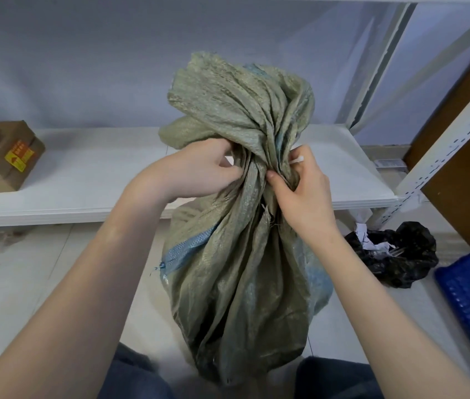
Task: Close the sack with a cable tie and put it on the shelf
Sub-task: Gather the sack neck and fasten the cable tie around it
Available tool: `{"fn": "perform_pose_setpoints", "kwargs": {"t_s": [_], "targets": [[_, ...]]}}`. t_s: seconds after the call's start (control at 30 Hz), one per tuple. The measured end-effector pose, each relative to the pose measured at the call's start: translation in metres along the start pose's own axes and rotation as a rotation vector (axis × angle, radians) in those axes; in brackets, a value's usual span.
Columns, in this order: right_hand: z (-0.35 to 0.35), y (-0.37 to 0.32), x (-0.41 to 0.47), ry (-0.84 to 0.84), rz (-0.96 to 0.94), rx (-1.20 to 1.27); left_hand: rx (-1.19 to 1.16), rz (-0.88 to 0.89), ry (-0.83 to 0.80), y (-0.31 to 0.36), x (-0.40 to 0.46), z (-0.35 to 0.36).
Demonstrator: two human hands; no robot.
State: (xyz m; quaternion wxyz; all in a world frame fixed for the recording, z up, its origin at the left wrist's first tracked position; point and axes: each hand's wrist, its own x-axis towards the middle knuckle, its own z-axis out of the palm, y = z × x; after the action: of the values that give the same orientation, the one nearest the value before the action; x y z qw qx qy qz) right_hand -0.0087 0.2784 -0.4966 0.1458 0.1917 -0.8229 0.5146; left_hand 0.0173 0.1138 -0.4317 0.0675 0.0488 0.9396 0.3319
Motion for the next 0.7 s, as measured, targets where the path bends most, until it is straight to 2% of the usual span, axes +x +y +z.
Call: {"fn": "perform_pose_setpoints", "kwargs": {"t_s": [0.13, 0.3, 0.5, 0.63, 0.7], "targets": [[0.001, -0.001, -0.001, 0.005, 0.002, -0.011, 0.086, -0.074, 0.145, -0.001, 0.003, 0.0], [0.001, -0.005, -0.004, 0.003, 0.003, -0.036, 0.085, -0.11, 0.274, 0.003, 0.0, 0.004], [0.003, -0.013, -0.009, -0.003, -0.034, -0.072, 0.154, -0.07, 0.491, 0.011, -0.001, 0.018], [0.004, -0.019, -0.012, -0.028, -0.023, -0.043, 0.144, -0.071, 0.557, 0.019, -0.001, 0.025], [0.004, -0.02, -0.011, 0.01, -0.036, -0.053, 0.042, -0.081, 0.53, 0.02, -0.002, 0.024]]}}
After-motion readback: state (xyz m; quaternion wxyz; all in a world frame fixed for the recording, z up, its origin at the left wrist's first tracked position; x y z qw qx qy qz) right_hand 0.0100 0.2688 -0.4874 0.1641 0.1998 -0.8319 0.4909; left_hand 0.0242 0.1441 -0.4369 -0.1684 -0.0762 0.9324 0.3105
